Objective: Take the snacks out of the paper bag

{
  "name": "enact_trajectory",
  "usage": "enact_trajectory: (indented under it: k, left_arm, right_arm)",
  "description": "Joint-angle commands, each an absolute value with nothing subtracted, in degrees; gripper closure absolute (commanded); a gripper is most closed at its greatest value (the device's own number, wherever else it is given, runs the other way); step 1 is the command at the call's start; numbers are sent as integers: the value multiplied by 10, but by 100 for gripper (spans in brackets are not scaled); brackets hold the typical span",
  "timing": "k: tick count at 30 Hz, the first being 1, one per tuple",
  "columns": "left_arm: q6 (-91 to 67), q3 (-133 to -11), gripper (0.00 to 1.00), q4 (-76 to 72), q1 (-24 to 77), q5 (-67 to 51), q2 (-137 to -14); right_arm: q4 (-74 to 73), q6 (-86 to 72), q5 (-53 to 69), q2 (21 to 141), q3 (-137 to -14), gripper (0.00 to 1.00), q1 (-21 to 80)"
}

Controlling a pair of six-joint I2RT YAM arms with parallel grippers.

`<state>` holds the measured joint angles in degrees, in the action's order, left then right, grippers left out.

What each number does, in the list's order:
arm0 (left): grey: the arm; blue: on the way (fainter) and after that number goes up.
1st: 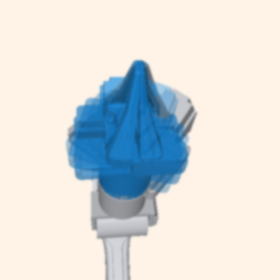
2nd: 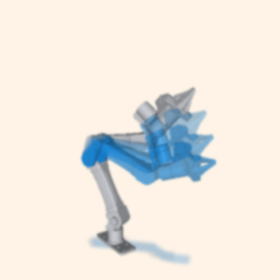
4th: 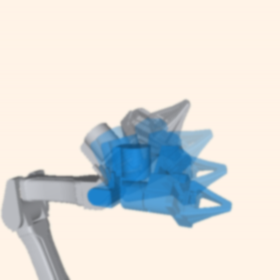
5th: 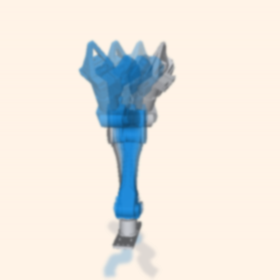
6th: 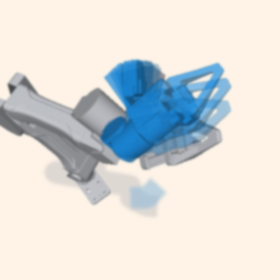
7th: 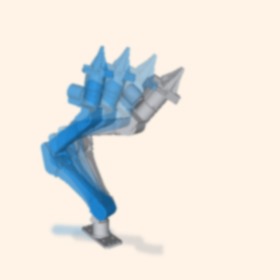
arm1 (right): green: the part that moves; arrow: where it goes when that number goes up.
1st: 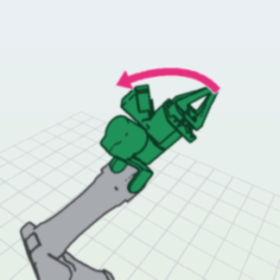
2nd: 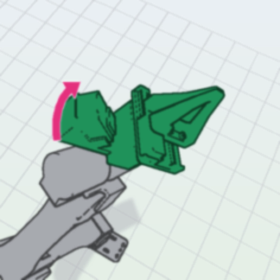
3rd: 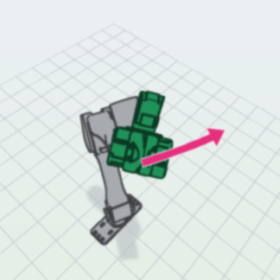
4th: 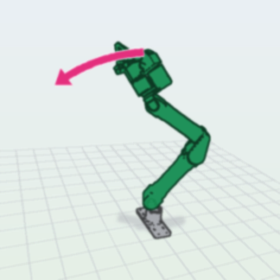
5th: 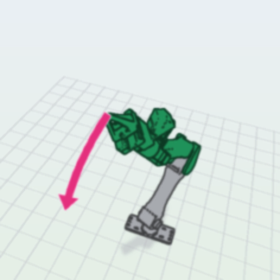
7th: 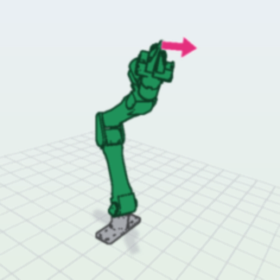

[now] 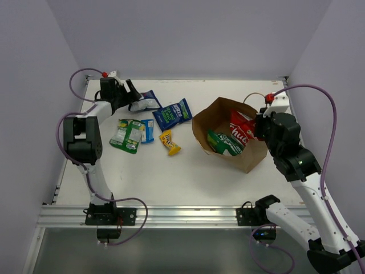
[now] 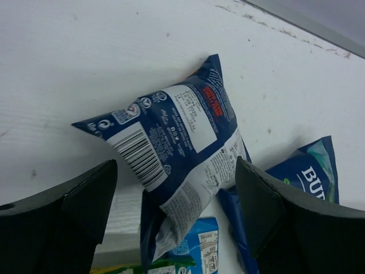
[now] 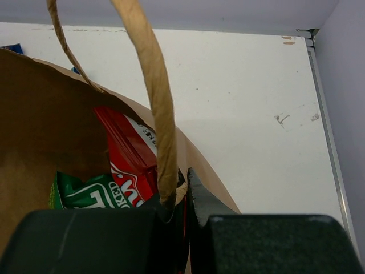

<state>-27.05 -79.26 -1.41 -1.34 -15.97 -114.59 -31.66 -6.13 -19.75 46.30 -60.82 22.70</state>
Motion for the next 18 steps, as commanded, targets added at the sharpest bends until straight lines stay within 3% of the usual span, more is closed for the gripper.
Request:
enact_trajectory:
  k: [1,3,8,14,18]
  left_arm:
    - [-253,-820,10,15,-22,-122,-1067]
    - [-247,-823,0,46,-21,-91,-1033]
    - [-225,-824,0,134,9,-81,-895]
    - [-198,-796,0,212,183,-34,-765]
    - [-208,-797,1,232,352,5,-718]
  right_arm:
    - [-290,-56,-180,454,-616,100,226]
    - [-290,-55,-180,454,-618,100,227]
    - [-287,-39,-185,453,-619,100,226]
    - [-269,-12,-173,439,-623,100,228]
    - [-251,21,-150,435,-627,100,229]
